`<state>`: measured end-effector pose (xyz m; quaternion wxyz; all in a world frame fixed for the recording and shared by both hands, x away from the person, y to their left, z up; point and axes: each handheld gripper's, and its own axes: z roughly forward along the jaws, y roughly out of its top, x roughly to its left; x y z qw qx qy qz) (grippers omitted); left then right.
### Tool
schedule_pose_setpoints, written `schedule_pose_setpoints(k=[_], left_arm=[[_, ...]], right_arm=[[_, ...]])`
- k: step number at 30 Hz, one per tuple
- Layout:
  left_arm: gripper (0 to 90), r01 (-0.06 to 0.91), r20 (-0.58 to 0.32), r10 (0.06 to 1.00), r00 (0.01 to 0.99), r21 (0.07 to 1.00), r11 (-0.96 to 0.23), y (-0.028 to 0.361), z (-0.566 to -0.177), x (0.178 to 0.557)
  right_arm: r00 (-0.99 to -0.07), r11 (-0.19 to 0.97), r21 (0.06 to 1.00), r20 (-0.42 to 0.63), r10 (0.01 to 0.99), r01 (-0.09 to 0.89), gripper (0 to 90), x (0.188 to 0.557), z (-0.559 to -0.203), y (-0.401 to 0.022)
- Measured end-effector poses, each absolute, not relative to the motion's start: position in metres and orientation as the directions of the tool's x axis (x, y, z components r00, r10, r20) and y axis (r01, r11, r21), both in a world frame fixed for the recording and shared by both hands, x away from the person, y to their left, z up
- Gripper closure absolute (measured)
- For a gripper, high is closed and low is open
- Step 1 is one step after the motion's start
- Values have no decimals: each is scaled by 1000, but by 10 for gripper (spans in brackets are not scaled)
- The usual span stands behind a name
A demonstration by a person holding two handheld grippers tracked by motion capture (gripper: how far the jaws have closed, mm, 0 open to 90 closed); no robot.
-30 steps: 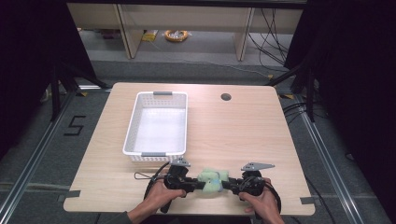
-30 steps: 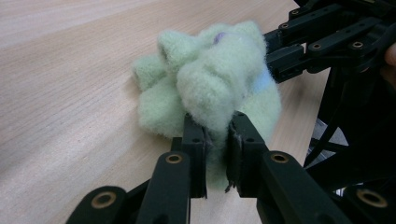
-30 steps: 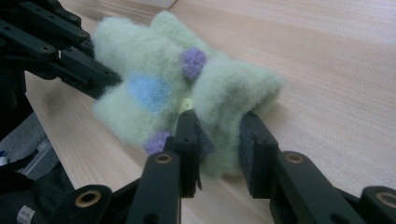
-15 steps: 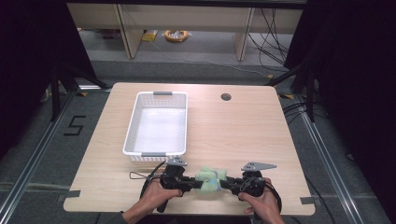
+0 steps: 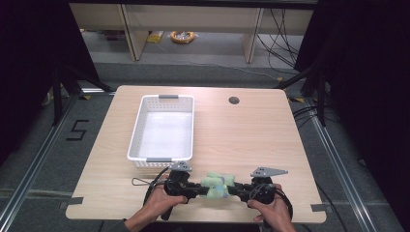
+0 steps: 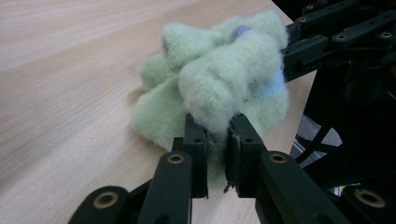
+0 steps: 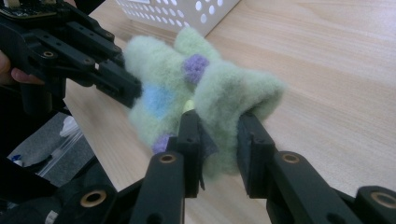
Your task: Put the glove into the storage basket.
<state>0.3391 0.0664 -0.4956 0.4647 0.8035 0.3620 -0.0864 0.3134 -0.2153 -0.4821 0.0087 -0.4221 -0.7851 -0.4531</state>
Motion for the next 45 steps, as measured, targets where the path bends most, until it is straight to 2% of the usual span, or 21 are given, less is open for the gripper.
schedule_pose_setpoints(k=[2, 3, 5, 9, 11, 12, 15, 18, 24, 27, 36, 40, 45], left_arm=[[711, 691, -498, 516, 697, 658, -299, 66, -503, 341], [705, 697, -494, 527, 691, 648, -306, 65, -507, 341], [676, 713, -510, 533, 675, 636, -295, 63, -511, 341], [616, 714, -483, 560, 673, 622, -321, 60, -508, 342], [571, 727, -521, 537, 663, 618, -298, 58, -512, 344], [554, 738, -513, 560, 650, 604, -303, 57, -512, 343], [548, 743, -517, 559, 648, 593, -312, 55, -513, 343], [566, 753, -546, 542, 639, 590, -293, 52, -516, 344], [710, 776, -609, 502, 614, 583, -242, 52, -522, 347], [766, 768, -591, 516, 621, 592, -246, 52, -520, 346], [789, 749, -582, 503, 639, 619, -236, 54, -511, 345], [790, 744, -597, 474, 648, 628, -226, 57, -505, 347], [790, 727, -579, 475, 662, 650, -221, 63, -491, 347]], right_arm=[[-645, 239, 709, 381, 662, 663, 734, 313, -483, -215], [-630, 228, 691, 407, 662, 686, 734, 313, -483, -214], [-627, 232, 688, 402, 667, 688, 733, 313, -486, -215], [-637, 248, 695, 379, 671, 675, 733, 316, -489, -218], [-636, 251, 691, 381, 671, 678, 733, 316, -491, -219], [-632, 254, 683, 384, 674, 685, 733, 317, -492, -219], [-630, 267, 673, 376, 680, 690, 733, 318, -495, -220], [-628, 268, 668, 380, 679, 694, 733, 318, -497, -220], [-603, 248, 647, 409, 685, 721, 734, 318, -498, -220], [-609, 250, 654, 402, 684, 714, 733, 318, -499, -220], [-622, 240, 680, 395, 676, 693, 734, 318, -494, -224], [-603, 192, 679, 441, 665, 709, 735, 315, -486, -222], [-640, 204, 716, 412, 648, 668, 736, 316, -474, -221]])
